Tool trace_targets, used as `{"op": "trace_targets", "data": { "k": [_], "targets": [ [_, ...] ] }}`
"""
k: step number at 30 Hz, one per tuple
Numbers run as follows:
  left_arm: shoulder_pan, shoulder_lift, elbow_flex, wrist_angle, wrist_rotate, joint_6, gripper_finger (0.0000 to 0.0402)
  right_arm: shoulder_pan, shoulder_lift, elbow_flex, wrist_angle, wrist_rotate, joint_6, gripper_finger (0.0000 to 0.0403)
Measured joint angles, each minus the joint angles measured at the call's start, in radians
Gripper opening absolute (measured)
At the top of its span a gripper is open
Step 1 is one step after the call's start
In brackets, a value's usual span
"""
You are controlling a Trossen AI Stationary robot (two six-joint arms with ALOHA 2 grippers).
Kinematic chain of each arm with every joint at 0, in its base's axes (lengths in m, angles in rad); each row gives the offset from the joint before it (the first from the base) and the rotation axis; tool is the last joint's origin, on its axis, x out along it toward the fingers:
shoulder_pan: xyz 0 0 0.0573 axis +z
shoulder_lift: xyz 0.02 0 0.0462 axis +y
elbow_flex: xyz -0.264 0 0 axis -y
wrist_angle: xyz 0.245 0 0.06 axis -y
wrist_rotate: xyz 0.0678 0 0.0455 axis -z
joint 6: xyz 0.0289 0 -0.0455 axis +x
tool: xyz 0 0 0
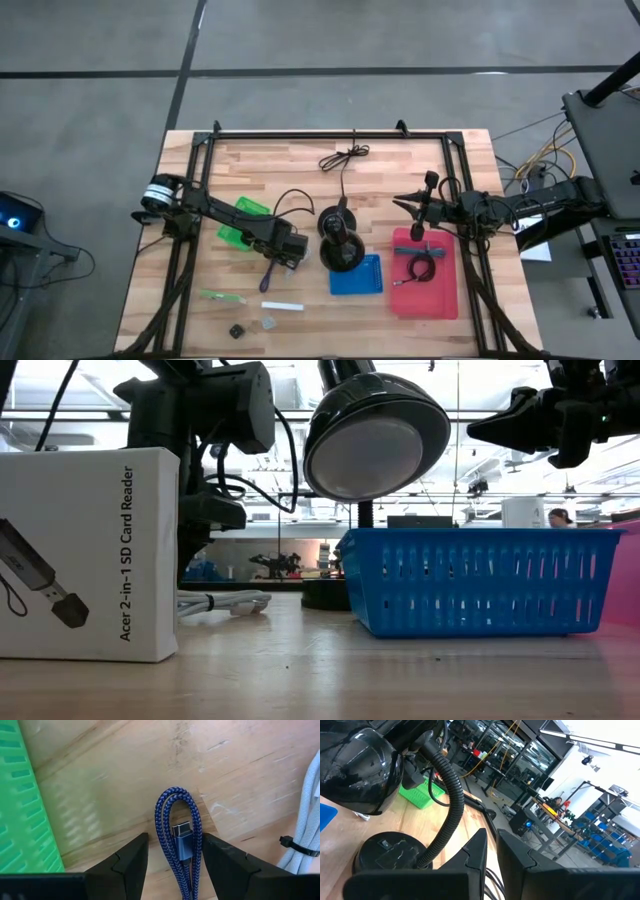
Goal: Pick and place items into bin
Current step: Put the violet charger cable into the pink bin
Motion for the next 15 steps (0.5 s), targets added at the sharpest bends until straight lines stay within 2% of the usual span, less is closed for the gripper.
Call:
{"op": "trace_targets", "data": {
  "k": [5,15],
  "targets": [
    [0.0,0.001,-0.001,0.0,0.003,0.003,0.0157,0.0,0.0,0.0,0.0,0.0,0.0,0.0031],
    [0.001,0.002,0.0,0.014,0.01,0.047,0.005,0.0,0.0,0.0,0.0,0.0,0.0,0.0031]
  ]
}}
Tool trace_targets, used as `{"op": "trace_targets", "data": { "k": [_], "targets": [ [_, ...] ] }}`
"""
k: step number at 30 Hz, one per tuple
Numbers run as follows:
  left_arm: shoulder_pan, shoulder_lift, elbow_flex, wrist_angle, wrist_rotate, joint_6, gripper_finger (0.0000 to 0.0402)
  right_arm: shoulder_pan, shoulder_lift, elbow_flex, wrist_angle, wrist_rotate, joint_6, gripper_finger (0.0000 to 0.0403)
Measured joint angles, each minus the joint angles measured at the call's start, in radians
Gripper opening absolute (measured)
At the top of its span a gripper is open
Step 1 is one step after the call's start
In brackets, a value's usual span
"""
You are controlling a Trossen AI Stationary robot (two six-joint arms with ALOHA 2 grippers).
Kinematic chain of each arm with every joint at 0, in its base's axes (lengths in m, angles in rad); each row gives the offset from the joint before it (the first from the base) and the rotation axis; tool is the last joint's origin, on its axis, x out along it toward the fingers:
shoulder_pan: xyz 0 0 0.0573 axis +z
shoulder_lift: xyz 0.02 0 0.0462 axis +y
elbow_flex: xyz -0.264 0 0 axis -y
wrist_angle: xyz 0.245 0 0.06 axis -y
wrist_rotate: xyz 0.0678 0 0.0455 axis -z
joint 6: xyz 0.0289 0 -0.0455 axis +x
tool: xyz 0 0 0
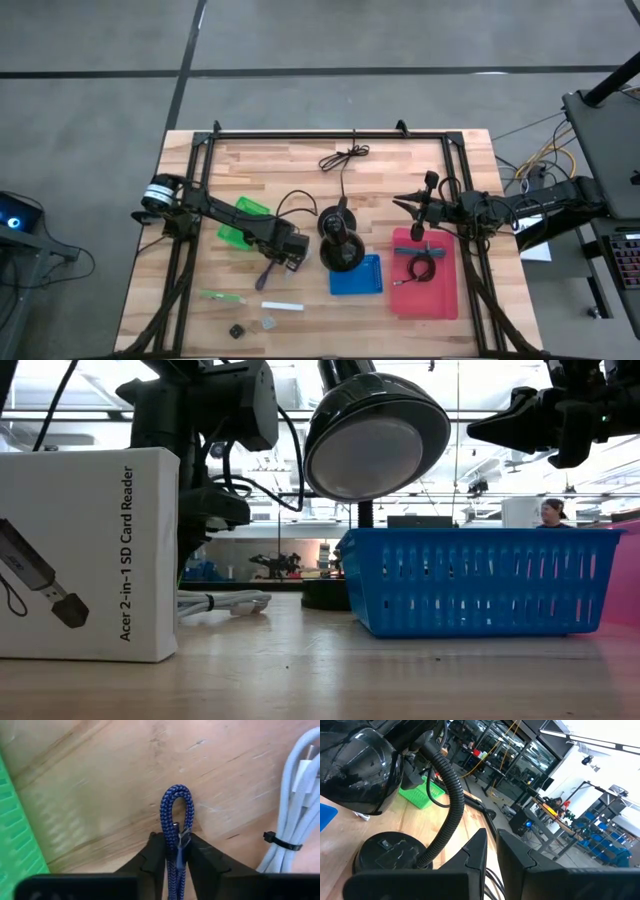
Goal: Pick and place items into bin
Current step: Put the violet charger cable into the pink bin
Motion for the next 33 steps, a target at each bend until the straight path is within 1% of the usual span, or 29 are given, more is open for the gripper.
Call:
{"op": "trace_targets", "data": {
  "k": [4,6,17,30,33],
  "targets": [
    [0.001,0.0,-0.001,-0.017,-0.001,0.008,0.0022,0.0,0.0,0.0,0.0,0.0,0.0,0.0031],
    [0.002,0.0,-0.001,-0.019,-0.001,0.008,0.0016,0.0,0.0,0.0,0.0,0.0,0.0,0.0031],
    [0.008,-0.044,0.0,-0.021,0.02,0.033,0.001,0.0,0.0,-0.002,0.0,0.0,-0.005,0.0031],
    [0.008,-0.128,0.001,-0.027,0.027,0.035,0.001,0.0,0.0,-0.004,0.0,0.0,-0.007,0.0031],
    [0.008,-0.146,0.001,-0.039,0.042,0.083,0.001,0.0,0.0,-0.004,0.0,0.0,-0.007,0.0031]
  ]
}}
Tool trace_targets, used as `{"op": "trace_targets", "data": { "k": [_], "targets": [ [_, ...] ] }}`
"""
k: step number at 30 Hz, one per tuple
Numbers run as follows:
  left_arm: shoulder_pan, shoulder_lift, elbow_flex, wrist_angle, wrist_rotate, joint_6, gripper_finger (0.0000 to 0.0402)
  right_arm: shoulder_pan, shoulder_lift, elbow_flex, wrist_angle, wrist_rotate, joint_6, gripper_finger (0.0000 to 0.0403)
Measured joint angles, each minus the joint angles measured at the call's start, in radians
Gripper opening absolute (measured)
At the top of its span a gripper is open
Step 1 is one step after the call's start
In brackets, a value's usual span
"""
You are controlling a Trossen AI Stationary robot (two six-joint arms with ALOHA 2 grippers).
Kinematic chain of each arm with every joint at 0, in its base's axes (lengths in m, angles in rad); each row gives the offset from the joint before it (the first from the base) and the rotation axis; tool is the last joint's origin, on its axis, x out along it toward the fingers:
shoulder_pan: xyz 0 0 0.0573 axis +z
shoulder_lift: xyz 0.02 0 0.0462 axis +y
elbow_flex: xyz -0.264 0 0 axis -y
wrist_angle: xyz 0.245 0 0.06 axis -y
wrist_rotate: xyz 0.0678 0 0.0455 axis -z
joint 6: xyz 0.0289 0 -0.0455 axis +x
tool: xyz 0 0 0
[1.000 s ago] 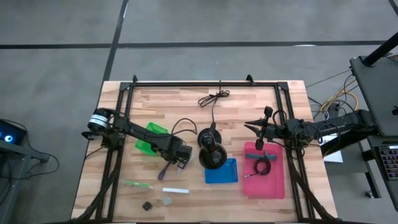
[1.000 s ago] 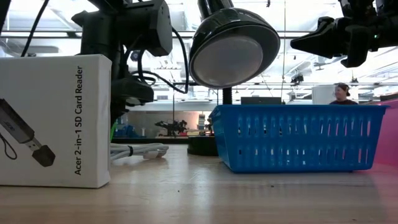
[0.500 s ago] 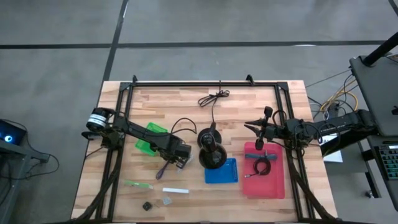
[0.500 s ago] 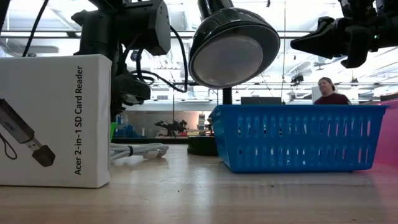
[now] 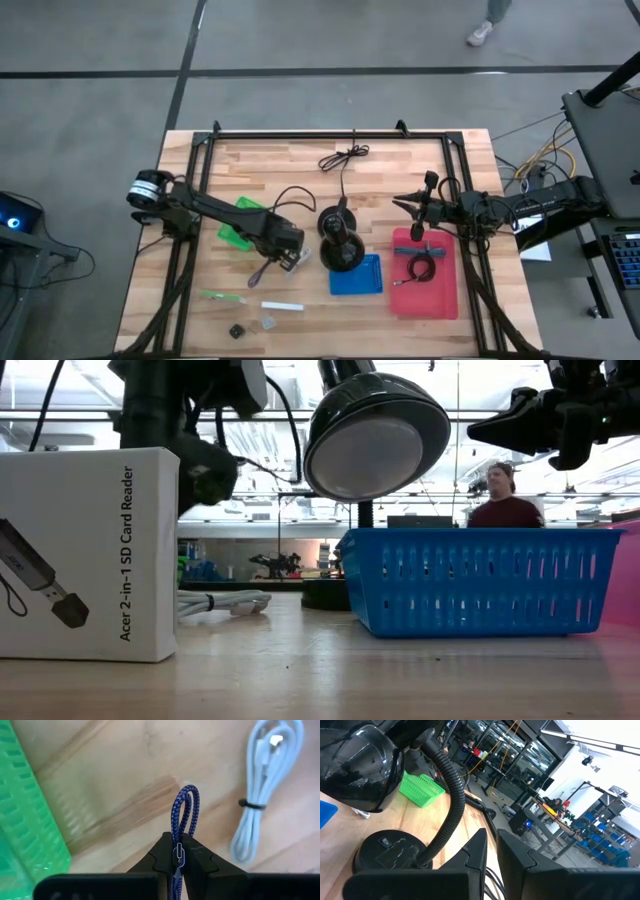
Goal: Pick and place items into bin
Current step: Put the violet charger cable into the pink bin
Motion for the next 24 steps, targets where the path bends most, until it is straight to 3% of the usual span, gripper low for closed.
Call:
{"op": "trace_targets", "data": {
  "k": [24],
  "targets": [
    [-0.009,-0.033,0.004,-0.032,0.002,0.356,0.001,0.0,0.0,-0.005,0.0,0.0,-0.004,0.0031]
  ]
}}
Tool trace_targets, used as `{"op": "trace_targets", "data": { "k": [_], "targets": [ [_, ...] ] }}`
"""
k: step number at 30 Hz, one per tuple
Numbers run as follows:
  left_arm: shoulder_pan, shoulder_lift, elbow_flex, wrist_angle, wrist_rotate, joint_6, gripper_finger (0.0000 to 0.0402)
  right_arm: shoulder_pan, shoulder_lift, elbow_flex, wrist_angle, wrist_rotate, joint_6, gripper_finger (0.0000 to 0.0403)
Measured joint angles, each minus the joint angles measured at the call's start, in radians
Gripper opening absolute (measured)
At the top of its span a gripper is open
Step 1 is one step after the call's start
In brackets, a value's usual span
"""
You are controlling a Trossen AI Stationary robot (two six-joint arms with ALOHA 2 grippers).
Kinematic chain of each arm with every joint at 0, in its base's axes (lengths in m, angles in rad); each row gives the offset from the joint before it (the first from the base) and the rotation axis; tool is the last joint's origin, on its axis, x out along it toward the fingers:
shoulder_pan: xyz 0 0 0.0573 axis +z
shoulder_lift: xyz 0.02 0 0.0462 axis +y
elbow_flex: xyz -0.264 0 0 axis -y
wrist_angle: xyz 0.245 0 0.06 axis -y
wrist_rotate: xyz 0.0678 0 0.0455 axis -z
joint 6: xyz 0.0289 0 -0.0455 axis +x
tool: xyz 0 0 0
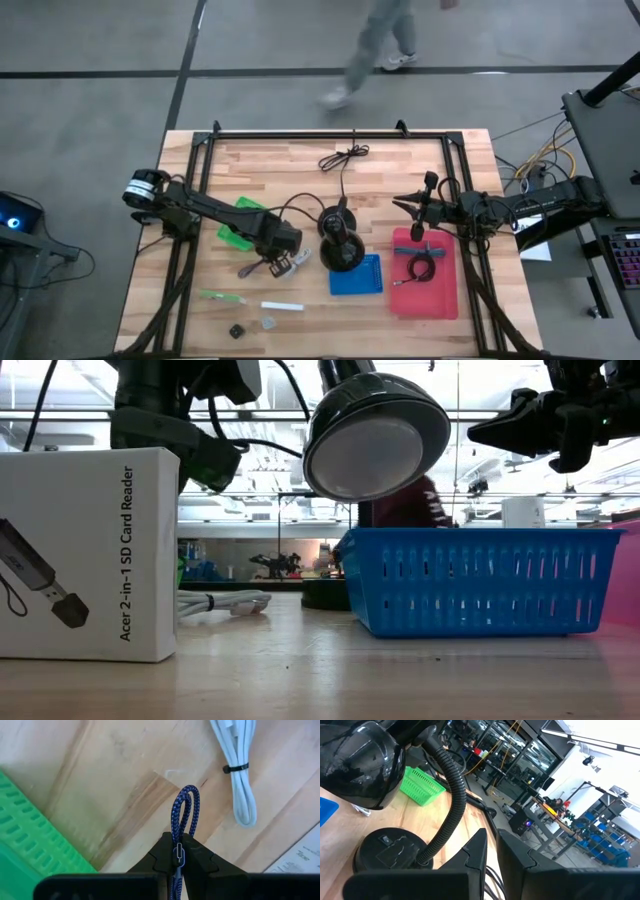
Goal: Pick and place items into bin
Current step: Put the violet charger cable into the pink bin
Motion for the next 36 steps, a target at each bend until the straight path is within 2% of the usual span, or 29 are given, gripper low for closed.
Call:
{"op": "trace_targets", "data": {
  "k": [12,19,36],
  "targets": [
    [-0.003,-0.003,0.0,-0.002,0.0,0.116,0.001,0.0,0.0,0.0,0.0,0.0,0.0,0.0031],
    [-0.006,-0.058,0.0,-0.012,-0.005,0.064,0.001,0.0,0.0,0.0,0.0,0.0,0.0,0.0031],
    [-0.014,-0.197,-0.003,-0.009,-0.161,0.064,0.001,0.0,0.0,0.0,0.0,0.0,0.0,0.0031]
  ]
}}
